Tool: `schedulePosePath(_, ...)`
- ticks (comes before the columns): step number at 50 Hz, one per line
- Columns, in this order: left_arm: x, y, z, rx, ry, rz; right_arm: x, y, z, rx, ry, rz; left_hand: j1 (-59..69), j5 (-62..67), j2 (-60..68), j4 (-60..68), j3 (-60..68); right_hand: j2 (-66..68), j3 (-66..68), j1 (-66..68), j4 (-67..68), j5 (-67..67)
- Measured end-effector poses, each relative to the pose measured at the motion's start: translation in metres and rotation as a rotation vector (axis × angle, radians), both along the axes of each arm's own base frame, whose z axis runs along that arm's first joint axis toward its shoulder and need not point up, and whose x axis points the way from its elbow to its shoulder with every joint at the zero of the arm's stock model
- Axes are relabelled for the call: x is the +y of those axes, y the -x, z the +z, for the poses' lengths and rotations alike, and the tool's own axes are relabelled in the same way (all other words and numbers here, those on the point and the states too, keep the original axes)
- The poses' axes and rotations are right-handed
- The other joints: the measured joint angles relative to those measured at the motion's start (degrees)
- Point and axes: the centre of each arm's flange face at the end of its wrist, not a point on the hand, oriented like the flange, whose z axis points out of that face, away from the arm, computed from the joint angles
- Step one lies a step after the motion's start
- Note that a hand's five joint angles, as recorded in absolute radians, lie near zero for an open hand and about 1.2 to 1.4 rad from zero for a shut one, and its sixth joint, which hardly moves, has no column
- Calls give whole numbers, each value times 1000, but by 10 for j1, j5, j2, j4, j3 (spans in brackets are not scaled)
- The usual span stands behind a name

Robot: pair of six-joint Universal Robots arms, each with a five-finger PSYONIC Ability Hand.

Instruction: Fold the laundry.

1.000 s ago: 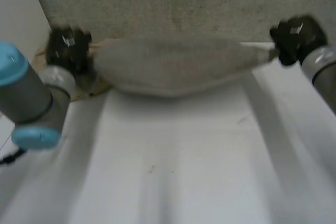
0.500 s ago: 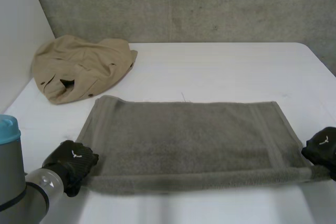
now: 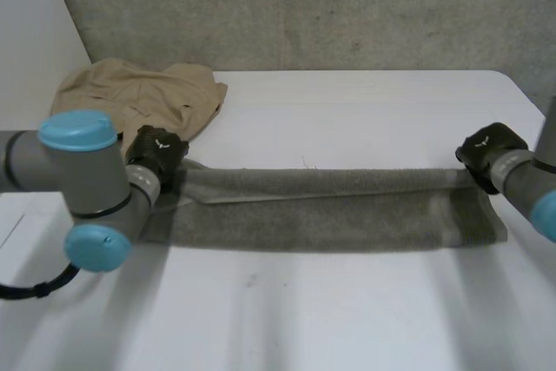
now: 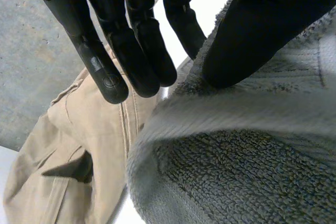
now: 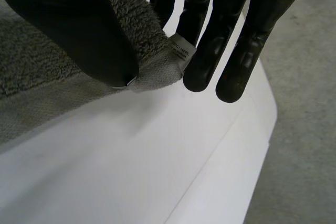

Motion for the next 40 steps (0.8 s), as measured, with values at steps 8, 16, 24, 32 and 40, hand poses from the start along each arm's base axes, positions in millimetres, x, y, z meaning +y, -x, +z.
schedulePosePath(8, -25, 9, -6, 4, 61, 38, -27, -15, -14, -16, 52, -44, -504, -508, -519, -519, -513, -524, -536, -429, -529, -512)
schedulePosePath(16, -11, 6, 21, 16, 98, 66, -29, -18, 22, -223, 127, -91, -510, -533, -545, -545, -538, -526, -545, -431, -533, -519)
schedulePosePath(24, 29, -3, 35, 17, 57, -27, -7, -20, 40, -301, 99, -36, -510, -533, -547, -545, -538, -526, -545, -431, -533, -519)
schedulePosePath(32, 40, -13, 13, 9, -19, -88, 5, -16, 24, -286, 23, -23, -508, -531, -545, -543, -537, -429, -440, -358, -449, -440)
schedulePosePath(40, 12, -22, -8, -2, -33, -46, -6, 0, 16, -242, 15, -62, -456, -478, -492, -491, -491, -435, -453, -364, -459, -451)
